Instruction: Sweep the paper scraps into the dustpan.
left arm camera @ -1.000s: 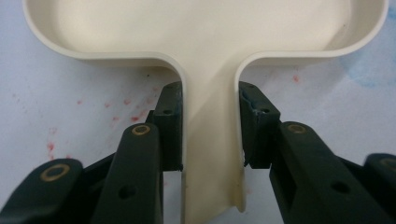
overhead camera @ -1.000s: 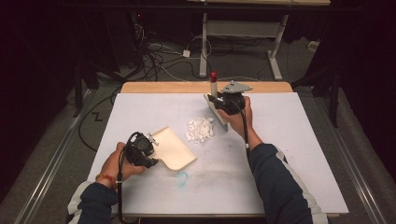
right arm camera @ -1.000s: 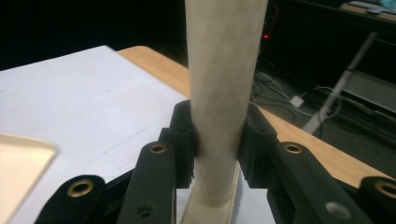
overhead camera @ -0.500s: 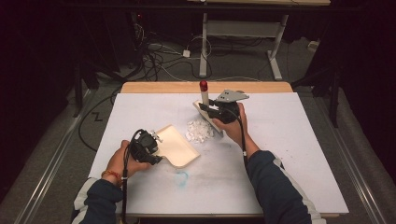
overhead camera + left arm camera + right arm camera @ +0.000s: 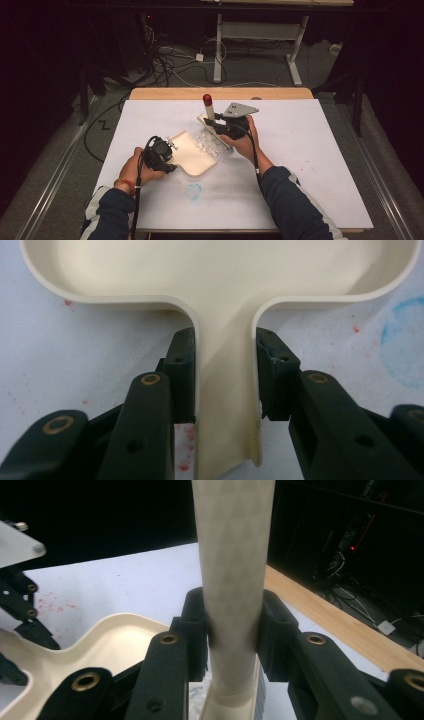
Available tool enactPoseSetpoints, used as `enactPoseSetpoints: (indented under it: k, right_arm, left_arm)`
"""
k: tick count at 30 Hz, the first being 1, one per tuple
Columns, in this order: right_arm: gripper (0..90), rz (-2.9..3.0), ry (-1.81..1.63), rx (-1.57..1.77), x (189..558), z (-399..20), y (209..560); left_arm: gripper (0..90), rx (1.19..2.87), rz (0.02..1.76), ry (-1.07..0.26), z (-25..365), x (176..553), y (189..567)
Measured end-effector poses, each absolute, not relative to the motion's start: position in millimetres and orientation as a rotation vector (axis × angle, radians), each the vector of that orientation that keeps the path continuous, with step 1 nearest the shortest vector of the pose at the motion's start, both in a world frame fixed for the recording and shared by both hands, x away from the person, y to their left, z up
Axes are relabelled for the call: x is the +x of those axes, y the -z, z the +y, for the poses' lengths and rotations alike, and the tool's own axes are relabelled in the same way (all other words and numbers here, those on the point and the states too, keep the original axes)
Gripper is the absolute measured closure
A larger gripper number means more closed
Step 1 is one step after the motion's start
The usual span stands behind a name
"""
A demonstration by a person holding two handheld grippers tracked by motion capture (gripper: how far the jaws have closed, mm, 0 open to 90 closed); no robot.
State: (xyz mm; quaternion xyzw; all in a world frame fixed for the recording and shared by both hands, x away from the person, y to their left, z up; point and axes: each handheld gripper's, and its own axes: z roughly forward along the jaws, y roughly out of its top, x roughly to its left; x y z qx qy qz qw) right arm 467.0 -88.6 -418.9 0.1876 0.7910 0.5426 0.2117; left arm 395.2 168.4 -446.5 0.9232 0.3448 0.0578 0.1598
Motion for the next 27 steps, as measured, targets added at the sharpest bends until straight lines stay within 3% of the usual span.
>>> enactPoseSetpoints:
  k: [13, 27]
  right_arm:
    - [70.8, 2.232, -1.502, 0.416, 433, -55, 419]
    - [71.0, 2.218, -1.471, 0.370, 419, -49, 403]
  left_arm:
    - [63.6, 2.626, 0.974, -0.138, 158, 393, 451]
    - [63.6, 2.614, 0.979, -0.141, 157, 393, 454]
